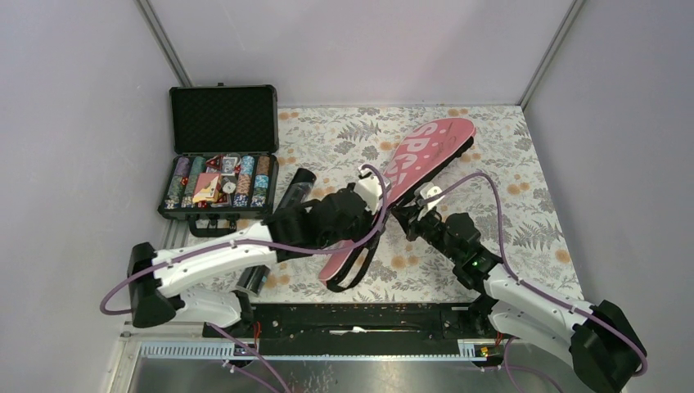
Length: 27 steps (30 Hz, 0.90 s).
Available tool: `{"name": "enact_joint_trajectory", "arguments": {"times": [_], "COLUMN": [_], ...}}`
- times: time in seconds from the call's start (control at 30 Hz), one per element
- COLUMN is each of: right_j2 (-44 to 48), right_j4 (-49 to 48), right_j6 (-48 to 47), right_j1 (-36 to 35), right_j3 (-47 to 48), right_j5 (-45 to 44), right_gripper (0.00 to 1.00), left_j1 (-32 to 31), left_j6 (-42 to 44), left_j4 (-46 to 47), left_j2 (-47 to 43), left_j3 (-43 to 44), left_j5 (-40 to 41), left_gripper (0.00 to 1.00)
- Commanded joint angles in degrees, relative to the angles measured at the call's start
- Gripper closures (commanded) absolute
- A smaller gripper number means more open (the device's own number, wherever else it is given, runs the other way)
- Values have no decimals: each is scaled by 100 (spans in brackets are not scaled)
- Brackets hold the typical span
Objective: Pack up the badminton gear
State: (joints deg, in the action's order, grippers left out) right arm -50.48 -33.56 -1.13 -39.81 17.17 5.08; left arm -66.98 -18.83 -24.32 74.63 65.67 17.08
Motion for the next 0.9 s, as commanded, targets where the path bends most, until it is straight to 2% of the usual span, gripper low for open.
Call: {"name": "enact_joint_trajectory", "arguments": {"times": [0.0,0.1,0.27,0.37,0.43,0.5,0.7,0.77,0.87], "right_j2": [338,429,461,540,585,600,609,617,656], "right_j4": [-218,172,760,928,1127,1461,1572,1587,1661], "right_j6": [776,1094,1632,1848,1983,2162,2360,2409,2452], "right_j1": [-43,-37,-44,-38,-36,-42,-39,-37,-36], "right_j3": [334,553,914,1014,1111,1264,1356,1367,1406], "right_j5": [-954,-1308,-1532,-1687,-1908,-2166,-2152,-2151,-2197], "right_gripper": [100,100,100,100,100,100,100,100,100], "left_j1": [-62,-196,-582,-889,-949,-986,-1072,-1144,-1235], "left_j6": [1453,1982,2772,2863,2830,2791,2754,2785,2811], "left_j4": [-611,-939,-910,-742,-612,-353,552,934,1437], "left_j2": [-852,-1432,-2602,-3101,-3318,-3482,-3505,-3487,-3541], "left_j3": [449,131,-788,-1341,-1592,-1841,-2446,-2658,-2993], "left_j5": [-797,-897,-1820,-1451,-1495,-1588,-1673,-1840,-1458], "left_gripper": [40,40,33,30,29,27,24,20,19]}}
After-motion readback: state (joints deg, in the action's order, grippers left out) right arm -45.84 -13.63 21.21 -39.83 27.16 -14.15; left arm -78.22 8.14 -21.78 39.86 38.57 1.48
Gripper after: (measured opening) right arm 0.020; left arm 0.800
